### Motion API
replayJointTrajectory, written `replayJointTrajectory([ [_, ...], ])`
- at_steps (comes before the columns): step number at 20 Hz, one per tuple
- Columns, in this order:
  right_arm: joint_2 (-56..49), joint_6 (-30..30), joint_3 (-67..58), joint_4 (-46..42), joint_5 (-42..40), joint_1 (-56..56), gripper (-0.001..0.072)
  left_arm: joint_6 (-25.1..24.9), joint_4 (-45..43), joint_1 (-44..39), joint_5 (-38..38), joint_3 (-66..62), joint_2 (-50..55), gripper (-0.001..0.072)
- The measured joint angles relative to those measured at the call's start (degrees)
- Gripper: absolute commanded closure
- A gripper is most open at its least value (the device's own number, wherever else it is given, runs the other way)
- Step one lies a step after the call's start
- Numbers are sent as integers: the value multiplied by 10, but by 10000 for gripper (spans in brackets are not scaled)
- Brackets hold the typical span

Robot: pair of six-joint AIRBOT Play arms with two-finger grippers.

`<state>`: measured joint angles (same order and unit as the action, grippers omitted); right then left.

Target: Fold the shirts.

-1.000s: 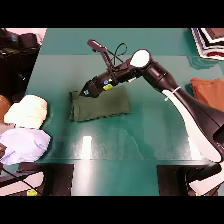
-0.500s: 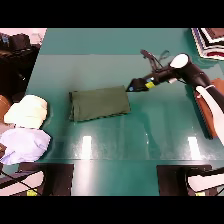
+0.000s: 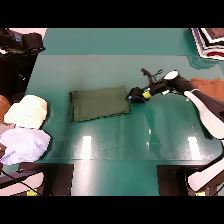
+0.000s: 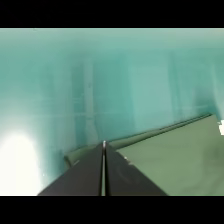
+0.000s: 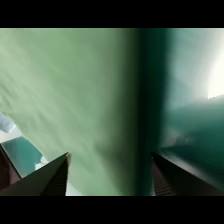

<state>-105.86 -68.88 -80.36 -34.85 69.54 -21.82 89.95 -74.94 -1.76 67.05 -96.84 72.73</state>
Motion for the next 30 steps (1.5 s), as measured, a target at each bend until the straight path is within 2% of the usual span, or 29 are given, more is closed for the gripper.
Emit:
replayJointTrajectory([
  [1, -14, 0, -16, 3, 0, -13, 346, 0, 0, -8, -5, 0, 0, 681],
  [3, -44, 1, -54, 4, -3, -38, 541, 0, 2, -22, -10, 0, 0, 681],
  [4, -57, 1, -73, 8, -2, -47, 670, 0, 4, -28, -12, 0, 0, 681],
  [5, -68, 1, -92, 11, 0, -55, 696, 0, 4, -33, -15, 0, 0, 681],
  [9, -82, -5, -146, 8, 8, -58, 696, 0, 9, -51, -14, 0, 0, 682],
  [13, -35, -19, -146, 4, -11, 3, 696, -1, 9, -87, -8, 0, 0, 682],
  [22, 152, -26, -50, 1, -52, 320, 695, -4, 7, -195, -35, 0, 0, 682],
  [26, 182, -19, -41, 1, -57, 444, 696, -4, 10, -219, -40, 0, 0, 681],
  [30, 190, -10, -62, 2, -61, 509, 696, -4, 13, -227, -39, 0, 0, 682],
])
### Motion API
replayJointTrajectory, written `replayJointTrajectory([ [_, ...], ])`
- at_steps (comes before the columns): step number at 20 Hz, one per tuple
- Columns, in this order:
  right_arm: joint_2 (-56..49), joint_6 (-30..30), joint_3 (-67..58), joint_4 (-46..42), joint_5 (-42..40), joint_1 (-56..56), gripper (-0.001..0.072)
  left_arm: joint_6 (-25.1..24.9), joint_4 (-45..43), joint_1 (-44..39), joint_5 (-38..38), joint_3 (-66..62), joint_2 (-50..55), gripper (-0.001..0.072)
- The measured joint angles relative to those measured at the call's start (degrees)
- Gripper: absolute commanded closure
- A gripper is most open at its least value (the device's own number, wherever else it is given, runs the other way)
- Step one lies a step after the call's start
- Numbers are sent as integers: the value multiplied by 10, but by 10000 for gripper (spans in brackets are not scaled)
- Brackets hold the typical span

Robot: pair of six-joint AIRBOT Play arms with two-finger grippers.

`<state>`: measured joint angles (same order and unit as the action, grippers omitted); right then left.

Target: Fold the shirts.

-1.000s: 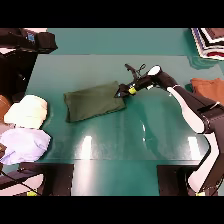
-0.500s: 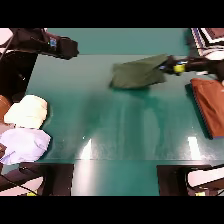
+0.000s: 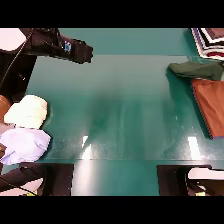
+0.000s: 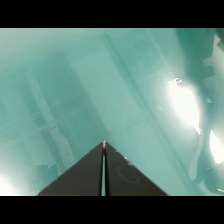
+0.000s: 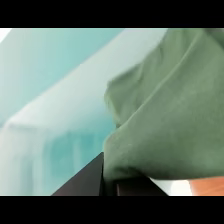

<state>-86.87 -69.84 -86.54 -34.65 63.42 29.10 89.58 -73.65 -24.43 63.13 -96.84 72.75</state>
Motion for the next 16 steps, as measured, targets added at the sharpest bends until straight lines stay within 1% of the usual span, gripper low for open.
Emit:
replayJointTrajectory([
  [4, 2, 4, -62, 0, 7, 29, 696, 2, 0, -2, 3, 0, 0, 681],
  [7, 3, 5, -123, 1, 41, 41, 696, 3, 1, -2, 7, 1, 0, 681],
  [10, 19, 4, -157, -2, 72, 56, 696, 3, 1, -2, 12, 1, 0, 681],
  [12, 37, -1, -168, -29, 90, 71, 696, 4, 0, -2, 20, 1, 0, 681],
  [16, 67, -19, -170, -114, 127, 100, 696, 3, 0, -2, 29, 1, 0, 681],
])
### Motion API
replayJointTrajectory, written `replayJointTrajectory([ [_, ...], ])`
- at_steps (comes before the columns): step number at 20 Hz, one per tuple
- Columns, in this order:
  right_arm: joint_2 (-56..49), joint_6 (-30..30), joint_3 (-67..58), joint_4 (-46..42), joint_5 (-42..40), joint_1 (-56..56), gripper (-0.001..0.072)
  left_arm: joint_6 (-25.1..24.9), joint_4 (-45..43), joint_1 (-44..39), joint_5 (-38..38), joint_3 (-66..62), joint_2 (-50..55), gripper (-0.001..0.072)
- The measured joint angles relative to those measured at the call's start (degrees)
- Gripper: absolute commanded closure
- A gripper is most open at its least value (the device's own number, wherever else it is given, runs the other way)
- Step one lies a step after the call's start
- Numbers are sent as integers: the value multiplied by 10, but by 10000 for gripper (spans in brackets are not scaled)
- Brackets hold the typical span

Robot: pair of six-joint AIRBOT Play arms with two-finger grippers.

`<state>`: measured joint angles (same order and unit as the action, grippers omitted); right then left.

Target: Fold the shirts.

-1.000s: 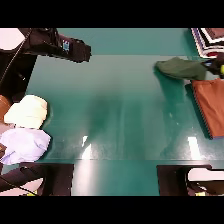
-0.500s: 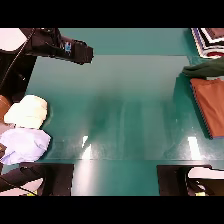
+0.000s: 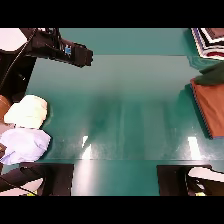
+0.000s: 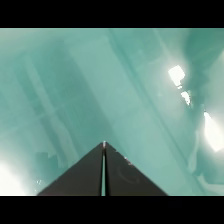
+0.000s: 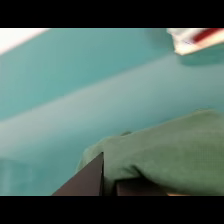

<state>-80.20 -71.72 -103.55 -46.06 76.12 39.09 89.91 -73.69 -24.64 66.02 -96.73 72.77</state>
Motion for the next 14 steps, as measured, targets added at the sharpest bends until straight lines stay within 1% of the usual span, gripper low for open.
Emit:
replayJointTrajectory([
  [3, 26, -12, 48, -52, 13, 18, 696, -2, 0, 0, 6, 0, 0, 681],
  [6, 60, -17, 132, -109, 20, 38, 694, -3, 0, 0, 11, 0, 0, 681],
  [7, 72, -18, 159, -127, 22, 45, 681, -5, -1, 0, 12, 0, 0, 681],
  [8, 85, -20, 186, -145, 24, 55, 506, -9, -1, 0, 13, 0, 0, 681],
  [9, 97, -21, 210, -162, 28, 64, 195, -11, -1, 0, 13, 0, 0, 681],
  [10, 109, -23, 235, -177, 29, 76, 9, -13, -1, 0, 14, 0, 0, 681],
  [12, 130, -33, 276, -199, 30, 100, 16, -15, -1, 0, 15, 0, 0, 681],
  [14, 148, -43, 299, -203, 25, 117, 18, -17, -1, 0, 15, 0, 0, 681],
])
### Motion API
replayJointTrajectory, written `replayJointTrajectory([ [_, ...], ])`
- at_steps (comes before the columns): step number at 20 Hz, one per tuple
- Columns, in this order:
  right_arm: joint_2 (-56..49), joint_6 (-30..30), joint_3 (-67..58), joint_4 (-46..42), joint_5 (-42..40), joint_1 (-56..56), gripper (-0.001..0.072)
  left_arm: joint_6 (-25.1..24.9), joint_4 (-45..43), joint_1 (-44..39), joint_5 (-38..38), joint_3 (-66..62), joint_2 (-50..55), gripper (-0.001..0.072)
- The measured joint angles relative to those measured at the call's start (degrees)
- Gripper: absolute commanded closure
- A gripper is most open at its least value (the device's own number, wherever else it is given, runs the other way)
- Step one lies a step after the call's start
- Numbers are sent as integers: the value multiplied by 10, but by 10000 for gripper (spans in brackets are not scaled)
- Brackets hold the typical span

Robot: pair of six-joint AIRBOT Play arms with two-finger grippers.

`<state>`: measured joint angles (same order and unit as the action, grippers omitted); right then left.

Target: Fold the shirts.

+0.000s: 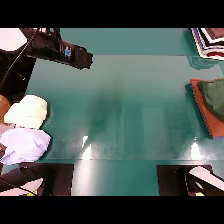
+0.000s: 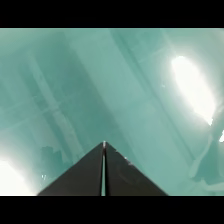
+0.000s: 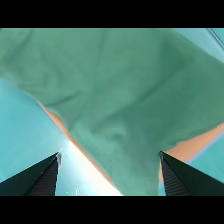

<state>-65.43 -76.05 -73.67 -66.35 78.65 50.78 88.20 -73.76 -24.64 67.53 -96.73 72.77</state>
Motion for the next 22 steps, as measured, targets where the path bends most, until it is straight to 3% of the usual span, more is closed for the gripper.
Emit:
replayJointTrajectory([
  [5, 45, -12, 21, 69, -25, -34, 17, -2, 0, 0, 0, 0, 0, 681],
  [10, 76, -16, 25, 112, -45, -204, 25, -2, 0, 0, -3, 0, 0, 680],
  [11, 79, -16, 25, 117, -50, -247, 116, -2, 0, 0, -4, 0, 0, 681],
  [13, 83, -16, 26, 120, -58, -329, 376, -2, 1, 0, -12, 0, 0, 681],
  [15, 85, -17, 26, 123, -68, -404, 700, -2, 1, 0, -18, 0, 0, 681],
  [22, 87, -15, 26, 122, -91, -550, 694, -2, 1, 0, -25, 0, 0, 681],
])
